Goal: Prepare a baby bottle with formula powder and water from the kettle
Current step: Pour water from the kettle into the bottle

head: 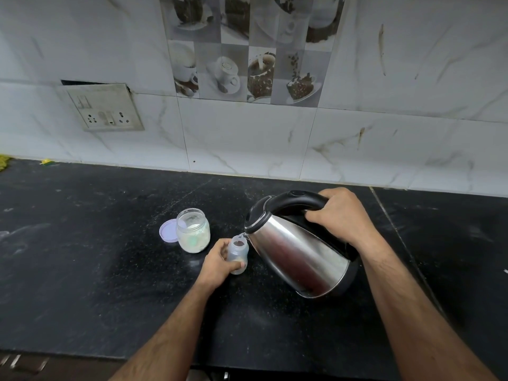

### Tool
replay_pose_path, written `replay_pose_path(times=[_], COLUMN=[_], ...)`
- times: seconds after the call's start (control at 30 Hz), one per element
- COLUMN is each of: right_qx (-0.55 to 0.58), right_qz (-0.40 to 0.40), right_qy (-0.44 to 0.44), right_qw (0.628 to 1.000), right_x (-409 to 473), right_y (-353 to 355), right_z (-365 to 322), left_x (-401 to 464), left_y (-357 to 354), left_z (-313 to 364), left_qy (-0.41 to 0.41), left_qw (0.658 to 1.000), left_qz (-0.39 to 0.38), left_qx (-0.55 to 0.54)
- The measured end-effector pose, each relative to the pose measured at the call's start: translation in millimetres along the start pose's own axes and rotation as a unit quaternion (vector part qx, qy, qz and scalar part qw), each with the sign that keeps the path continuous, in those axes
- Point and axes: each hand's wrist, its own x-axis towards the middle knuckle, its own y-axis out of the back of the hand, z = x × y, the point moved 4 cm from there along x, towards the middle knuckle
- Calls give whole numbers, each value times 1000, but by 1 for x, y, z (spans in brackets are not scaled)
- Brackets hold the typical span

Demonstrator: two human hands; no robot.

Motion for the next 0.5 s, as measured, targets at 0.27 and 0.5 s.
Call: replay_pose_path(times=[0.27, 0.5], right_qx=[4, -3], right_qz=[-2, -5], right_qy=[2, 9], right_qw=[1000, 1000], right_x=[1, 3], right_y=[1, 1], right_z=[-1, -2], left_x=[1, 0], left_y=[4, 3], left_z=[-2, -2], left_qy=[1, 0], left_qw=[1000, 1000], left_qz=[6, 10], left_qx=[-15, -15])
